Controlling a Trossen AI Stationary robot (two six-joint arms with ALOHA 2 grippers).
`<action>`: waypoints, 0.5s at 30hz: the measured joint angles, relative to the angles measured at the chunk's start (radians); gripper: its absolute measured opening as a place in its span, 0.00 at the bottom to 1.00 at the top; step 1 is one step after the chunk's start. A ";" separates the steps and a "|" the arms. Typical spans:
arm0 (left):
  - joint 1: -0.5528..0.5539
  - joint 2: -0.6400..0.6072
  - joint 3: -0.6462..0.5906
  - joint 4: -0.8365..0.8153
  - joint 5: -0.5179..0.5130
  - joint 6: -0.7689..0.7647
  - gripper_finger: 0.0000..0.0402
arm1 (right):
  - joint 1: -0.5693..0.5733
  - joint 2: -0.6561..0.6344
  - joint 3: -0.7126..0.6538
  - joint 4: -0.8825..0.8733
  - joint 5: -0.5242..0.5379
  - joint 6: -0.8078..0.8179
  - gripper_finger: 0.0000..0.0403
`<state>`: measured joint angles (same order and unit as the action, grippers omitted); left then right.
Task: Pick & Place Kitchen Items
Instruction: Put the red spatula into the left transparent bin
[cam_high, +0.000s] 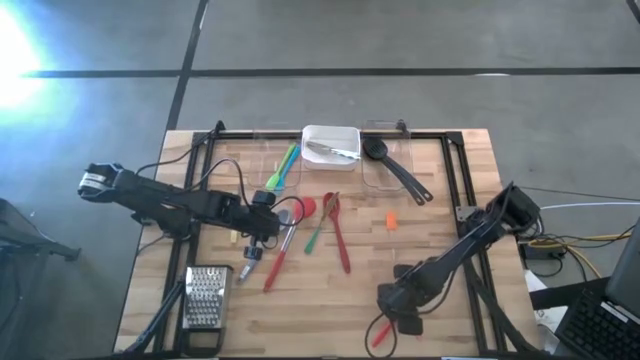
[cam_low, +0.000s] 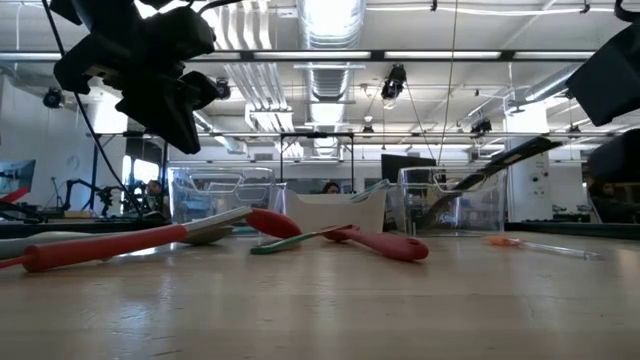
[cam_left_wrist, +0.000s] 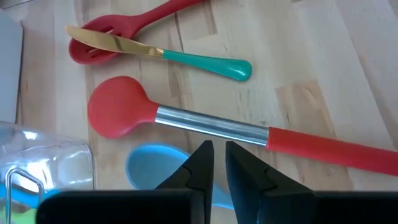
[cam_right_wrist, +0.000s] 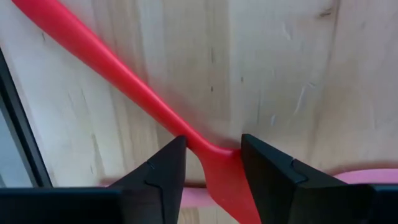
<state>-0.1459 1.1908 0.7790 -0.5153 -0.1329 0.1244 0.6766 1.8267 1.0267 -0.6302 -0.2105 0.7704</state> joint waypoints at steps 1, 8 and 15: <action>0.000 0.000 0.000 0.000 0.000 0.005 0.12 | 0.006 0.005 0.000 0.002 0.000 0.000 0.36; 0.000 0.000 0.000 0.002 0.000 0.044 0.10 | 0.024 -0.011 -0.003 0.016 -0.043 0.010 0.33; 0.000 0.000 0.000 0.029 -0.012 0.093 0.10 | 0.027 -0.015 0.023 0.005 -0.068 -0.045 0.34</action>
<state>-0.1455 1.1908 0.7792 -0.4858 -0.1453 0.2177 0.7033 1.8117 1.0498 -0.6254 -0.2780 0.7255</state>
